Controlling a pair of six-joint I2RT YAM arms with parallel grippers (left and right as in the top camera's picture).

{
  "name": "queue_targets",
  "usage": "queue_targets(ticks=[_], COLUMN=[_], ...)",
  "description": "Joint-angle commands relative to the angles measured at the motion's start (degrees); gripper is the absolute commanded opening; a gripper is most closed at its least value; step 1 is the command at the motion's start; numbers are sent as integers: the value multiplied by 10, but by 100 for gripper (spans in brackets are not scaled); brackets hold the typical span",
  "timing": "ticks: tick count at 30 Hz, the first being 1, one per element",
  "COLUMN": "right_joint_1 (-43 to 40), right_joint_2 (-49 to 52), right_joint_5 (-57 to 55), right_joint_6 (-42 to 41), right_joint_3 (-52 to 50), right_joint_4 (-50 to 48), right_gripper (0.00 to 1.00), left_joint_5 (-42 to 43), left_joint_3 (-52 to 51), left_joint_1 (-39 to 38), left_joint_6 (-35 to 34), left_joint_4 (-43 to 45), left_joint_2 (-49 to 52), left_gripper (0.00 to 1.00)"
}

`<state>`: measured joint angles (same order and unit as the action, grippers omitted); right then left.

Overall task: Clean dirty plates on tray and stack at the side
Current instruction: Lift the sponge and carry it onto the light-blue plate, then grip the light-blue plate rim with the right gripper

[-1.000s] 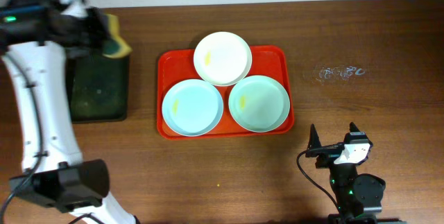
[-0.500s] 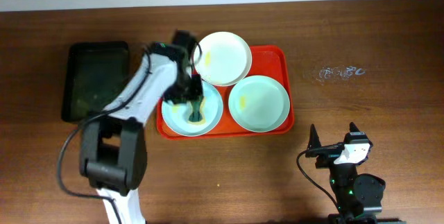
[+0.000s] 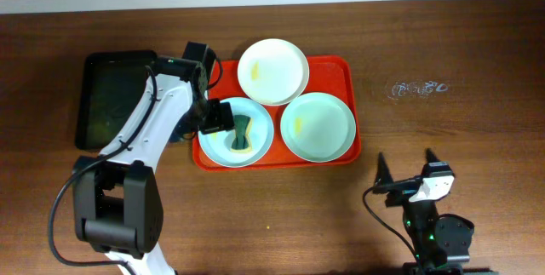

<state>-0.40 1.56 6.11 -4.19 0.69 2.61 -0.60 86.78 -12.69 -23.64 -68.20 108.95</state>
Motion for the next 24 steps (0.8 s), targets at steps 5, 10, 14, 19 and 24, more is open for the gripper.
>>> queue_targets(ticks=[5, 10, 14, 19, 24], right_joint_1=[-4, -4, 4, 195, 248], right_joint_2=[1, 361, 707, 950, 1121], right_joint_5=[210, 169, 365, 162, 161], right_joint_6=[-280, -67, -67, -61, -64], right_joint_3=[49, 648, 913, 913, 913], right_joint_4=[-323, 394, 644, 579, 457], right_gripper=[98, 99, 98, 98, 63], left_joint_5=[58, 58, 53, 32, 17], left_joint_3=[-6, -6, -6, -6, -6], left_joint_1=[-22, -22, -22, -22, -18], left_joint_6=[-7, -7, -7, -8, -8], left_joint_4=[60, 61, 71, 78, 71], left_joint_2=[1, 1, 1, 1, 1], left_gripper=[99, 100, 99, 99, 100])
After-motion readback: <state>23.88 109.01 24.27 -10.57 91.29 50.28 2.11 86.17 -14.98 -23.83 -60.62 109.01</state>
